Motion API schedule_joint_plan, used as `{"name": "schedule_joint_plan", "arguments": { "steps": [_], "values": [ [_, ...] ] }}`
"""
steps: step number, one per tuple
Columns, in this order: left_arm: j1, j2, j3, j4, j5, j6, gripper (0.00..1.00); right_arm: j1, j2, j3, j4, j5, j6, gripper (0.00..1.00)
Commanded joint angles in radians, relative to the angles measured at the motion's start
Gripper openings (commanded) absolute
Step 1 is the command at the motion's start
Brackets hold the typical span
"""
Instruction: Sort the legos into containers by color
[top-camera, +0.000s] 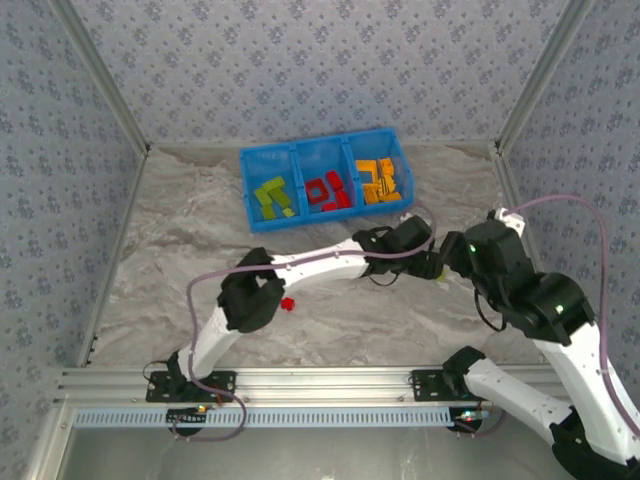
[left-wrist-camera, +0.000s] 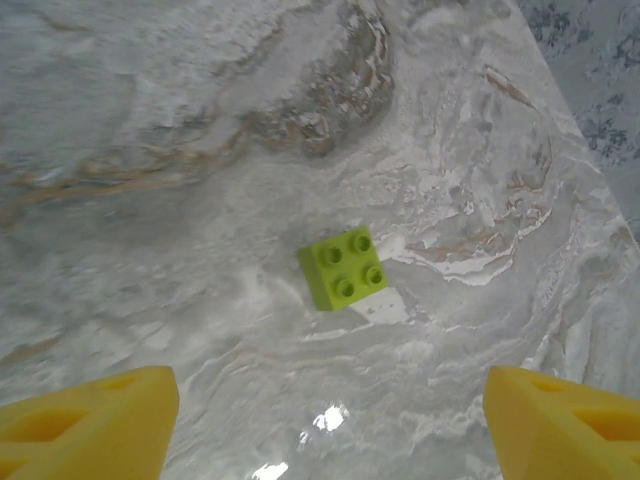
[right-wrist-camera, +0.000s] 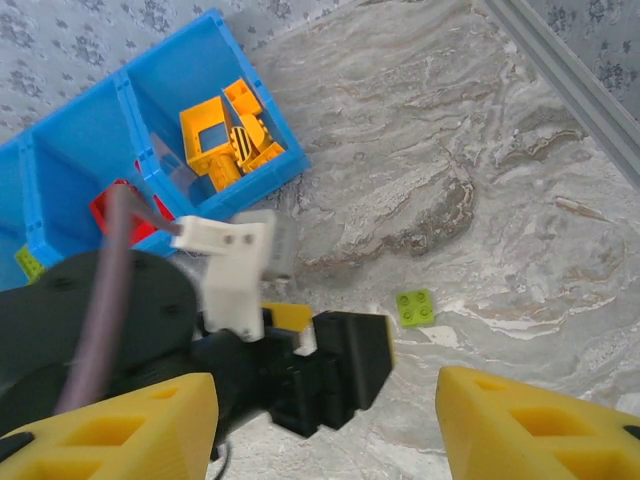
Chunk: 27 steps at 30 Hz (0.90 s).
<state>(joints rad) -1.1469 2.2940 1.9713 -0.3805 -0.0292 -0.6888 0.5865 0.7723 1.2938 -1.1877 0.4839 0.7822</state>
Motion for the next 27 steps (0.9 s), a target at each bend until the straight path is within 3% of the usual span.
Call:
{"name": "schedule_joint_plan", "arguments": {
  "steps": [1, 7, 12, 23, 27],
  "values": [
    [-0.006, 0.078, 0.144, -0.062, -0.071, 0.059, 0.84, -0.003, -0.048, 0.000, -0.035, 0.026, 0.029, 0.63],
    [-0.042, 0.258, 0.411, -0.142, -0.167, 0.145, 0.87, -0.004, -0.070, 0.010, -0.046, 0.026, 0.026, 0.65],
    [-0.046, 0.374, 0.551, -0.198, -0.220, 0.138, 0.90, -0.002, -0.071, 0.006, -0.043, 0.025, 0.028, 0.65],
    [-0.076, 0.446, 0.565, -0.190, -0.199, 0.140, 0.88, -0.004, -0.076, -0.007, -0.041, 0.024, 0.029, 0.66],
    [-0.079, 0.458, 0.565, -0.215, -0.205, 0.135, 0.81, -0.004, -0.076, -0.014, -0.044, 0.016, 0.034, 0.66]
  ]
}}
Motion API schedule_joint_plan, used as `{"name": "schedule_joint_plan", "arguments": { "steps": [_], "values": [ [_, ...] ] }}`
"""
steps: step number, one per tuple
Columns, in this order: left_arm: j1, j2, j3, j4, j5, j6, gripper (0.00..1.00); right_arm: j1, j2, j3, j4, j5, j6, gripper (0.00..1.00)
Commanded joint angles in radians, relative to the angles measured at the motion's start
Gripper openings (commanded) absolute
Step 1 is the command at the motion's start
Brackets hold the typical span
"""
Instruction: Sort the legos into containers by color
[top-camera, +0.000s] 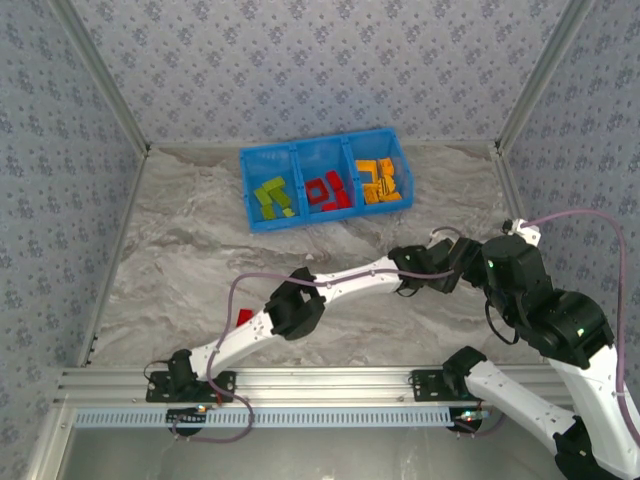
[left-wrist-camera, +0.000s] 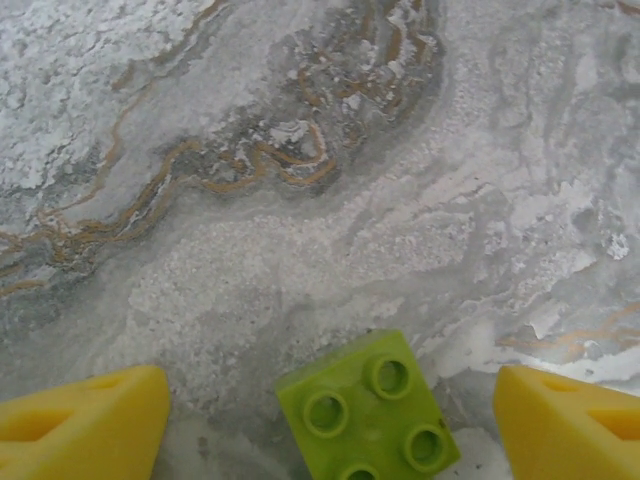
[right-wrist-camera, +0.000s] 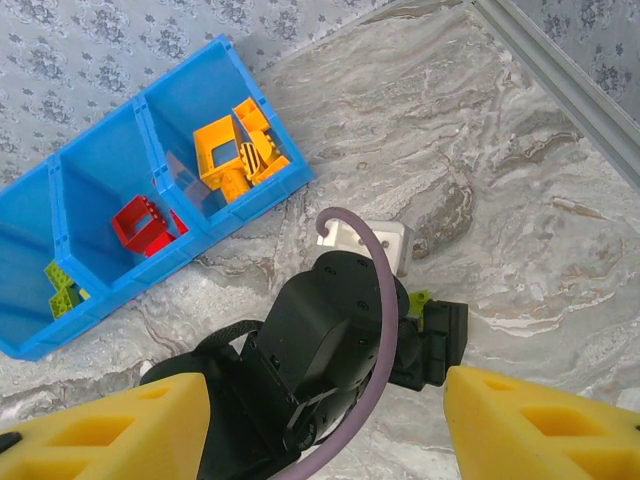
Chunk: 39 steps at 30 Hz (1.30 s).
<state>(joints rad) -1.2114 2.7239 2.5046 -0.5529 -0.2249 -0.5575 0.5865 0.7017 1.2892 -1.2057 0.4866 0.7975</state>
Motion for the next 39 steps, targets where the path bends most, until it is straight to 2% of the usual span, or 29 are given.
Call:
{"name": "schedule_joint_plan", "arguments": {
  "steps": [1, 5, 11, 15, 19, 25, 31, 37, 39],
  "values": [
    [-0.014, 0.029, 0.031, -0.051, -0.015, 0.000, 0.79, -0.004, -0.005, -0.010, -0.025, 0.013, 0.019, 0.66],
    [-0.014, 0.024, 0.032, -0.103, -0.057, -0.002, 0.63, -0.003, -0.005, -0.016, -0.022, 0.009, 0.022, 0.66],
    [-0.023, -0.005, 0.020, -0.211, -0.148, 0.012, 0.57, -0.004, -0.005, -0.028, -0.009, 0.001, 0.025, 0.66],
    [-0.019, -0.071, -0.080, -0.222, -0.182, 0.013, 0.54, -0.004, -0.004, -0.034, 0.000, 0.000, 0.025, 0.66],
    [-0.005, -0.131, -0.178, -0.189, -0.154, 0.029, 0.54, -0.003, -0.004, -0.039, 0.000, -0.006, 0.026, 0.67],
    [0.011, -0.097, -0.125, -0.193, -0.076, 0.106, 0.55, -0.004, -0.001, -0.045, 0.008, -0.011, 0.027, 0.67],
    [0.021, -0.037, -0.049, -0.190, -0.046, 0.185, 0.62, -0.004, 0.004, -0.046, 0.006, -0.015, 0.027, 0.67],
    [0.031, -0.003, -0.007, -0.196, -0.015, 0.213, 0.51, -0.004, 0.004, -0.046, 0.007, -0.015, 0.027, 0.67],
    [0.029, -0.003, -0.006, -0.184, 0.002, 0.221, 0.39, -0.005, 0.004, -0.049, 0.013, -0.016, 0.026, 0.67]
  ]
}}
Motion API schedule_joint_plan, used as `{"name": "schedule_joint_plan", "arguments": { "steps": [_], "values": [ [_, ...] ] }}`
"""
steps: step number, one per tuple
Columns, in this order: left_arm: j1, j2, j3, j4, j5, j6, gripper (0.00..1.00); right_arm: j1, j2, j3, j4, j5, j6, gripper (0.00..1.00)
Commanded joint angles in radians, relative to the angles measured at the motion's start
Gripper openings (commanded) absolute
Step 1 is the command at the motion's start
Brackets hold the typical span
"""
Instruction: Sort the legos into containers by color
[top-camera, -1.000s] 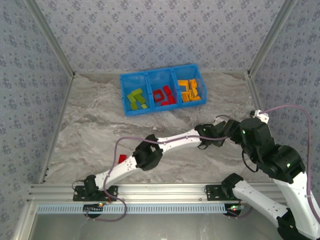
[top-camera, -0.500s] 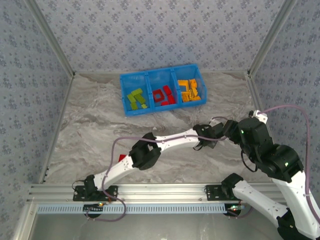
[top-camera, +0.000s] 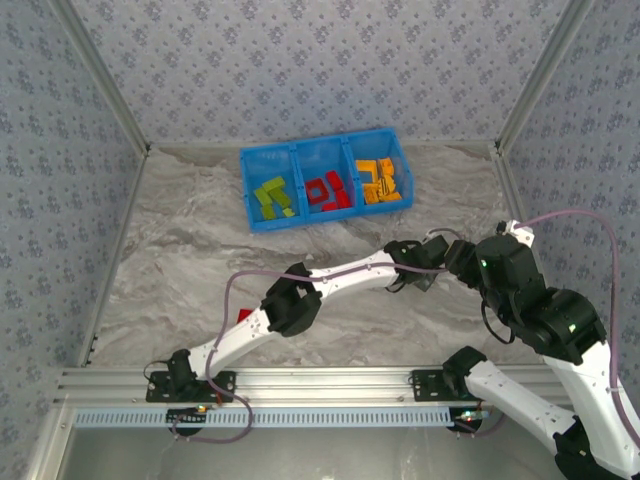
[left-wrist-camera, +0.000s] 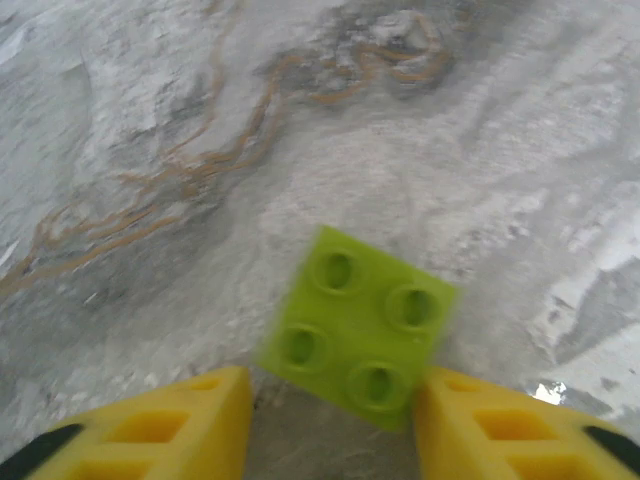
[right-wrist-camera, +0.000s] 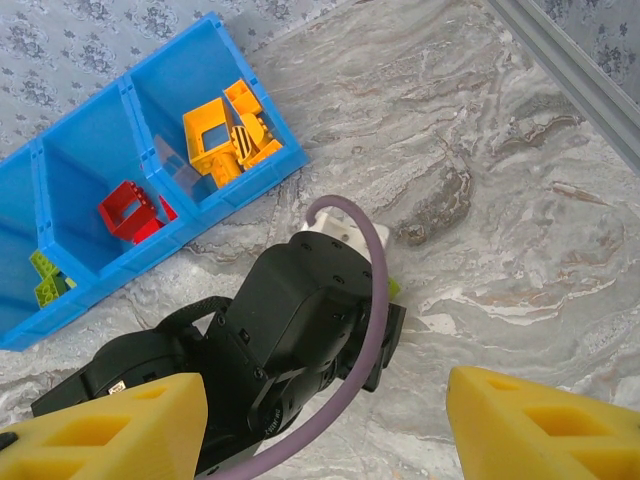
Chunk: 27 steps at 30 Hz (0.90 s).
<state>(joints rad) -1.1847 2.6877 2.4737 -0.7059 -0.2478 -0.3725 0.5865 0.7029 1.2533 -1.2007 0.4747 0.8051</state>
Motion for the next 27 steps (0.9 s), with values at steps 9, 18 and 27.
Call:
{"name": "schedule_joint_plan", "arguments": {
  "steps": [9, 18, 27],
  "values": [
    [0.002, -0.029, -0.032, -0.018, 0.011, -0.003, 0.26, -0.005, 0.000, 0.024, -0.061, 0.033, 0.058, 0.67],
    [0.090, -0.395, -0.424, 0.152, 0.084, -0.136, 0.25, -0.005, 0.013, 0.050, -0.042, -0.019, -0.014, 0.67],
    [0.228, -0.709, -0.768, 0.242, 0.274, -0.119, 0.37, -0.007, 0.082, -0.014, 0.079, -0.161, -0.077, 0.68]
  ]
}}
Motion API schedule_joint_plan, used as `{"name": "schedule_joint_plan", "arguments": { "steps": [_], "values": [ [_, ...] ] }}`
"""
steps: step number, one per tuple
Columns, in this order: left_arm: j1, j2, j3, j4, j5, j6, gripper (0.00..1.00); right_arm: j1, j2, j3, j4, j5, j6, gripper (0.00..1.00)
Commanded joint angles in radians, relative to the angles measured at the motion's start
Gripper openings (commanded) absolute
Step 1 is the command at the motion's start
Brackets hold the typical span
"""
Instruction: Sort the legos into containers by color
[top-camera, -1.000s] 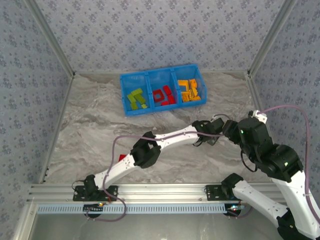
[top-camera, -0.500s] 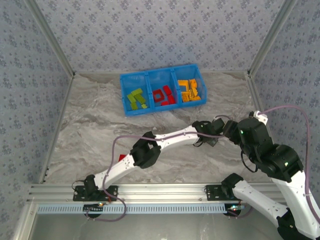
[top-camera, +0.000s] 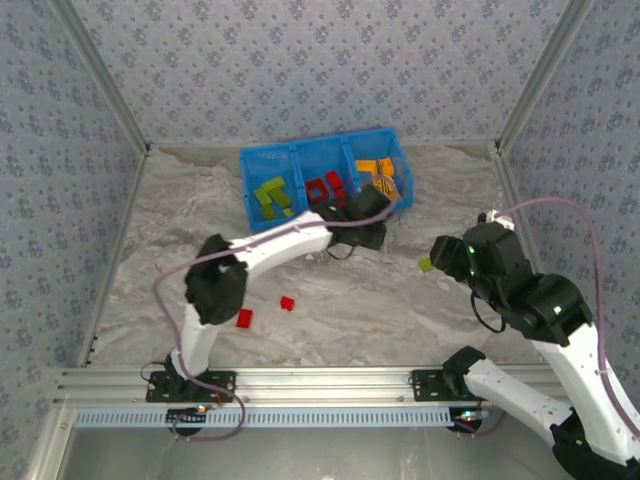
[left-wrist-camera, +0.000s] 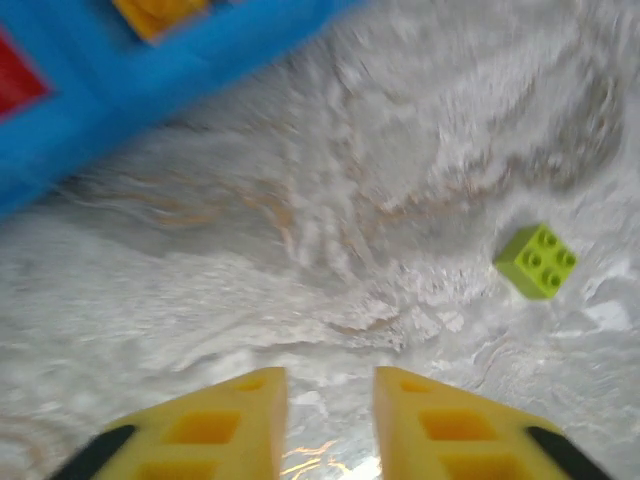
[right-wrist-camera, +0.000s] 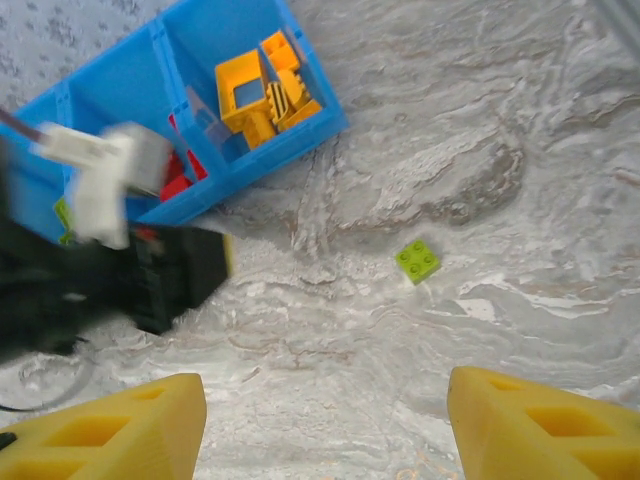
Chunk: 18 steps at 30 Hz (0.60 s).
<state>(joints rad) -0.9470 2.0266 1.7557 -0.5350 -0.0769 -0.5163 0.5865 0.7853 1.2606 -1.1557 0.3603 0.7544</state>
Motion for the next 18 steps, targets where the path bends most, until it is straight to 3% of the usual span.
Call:
{"name": "schedule_joint_plan", "arguments": {
  "steps": [1, 6, 11, 18],
  "values": [
    [-0.014, -0.038, -0.042, 0.072, 0.122, 0.047, 0.43, -0.006, 0.000, -0.025, 0.033, -0.040, -0.019, 0.68],
    [-0.048, 0.152, 0.167, -0.014, 0.136, -0.008, 0.59, -0.007, -0.030, -0.054, 0.057, -0.020, -0.005, 0.68],
    [-0.119, 0.316, 0.354, 0.029, 0.078, -0.021, 0.75, -0.007, -0.050, -0.056, 0.034, -0.005, 0.000, 0.68],
    [-0.154, 0.462, 0.505, 0.070, 0.075, 0.129, 0.79, -0.008, -0.054, -0.044, 0.013, -0.002, -0.005, 0.69]
  ]
}}
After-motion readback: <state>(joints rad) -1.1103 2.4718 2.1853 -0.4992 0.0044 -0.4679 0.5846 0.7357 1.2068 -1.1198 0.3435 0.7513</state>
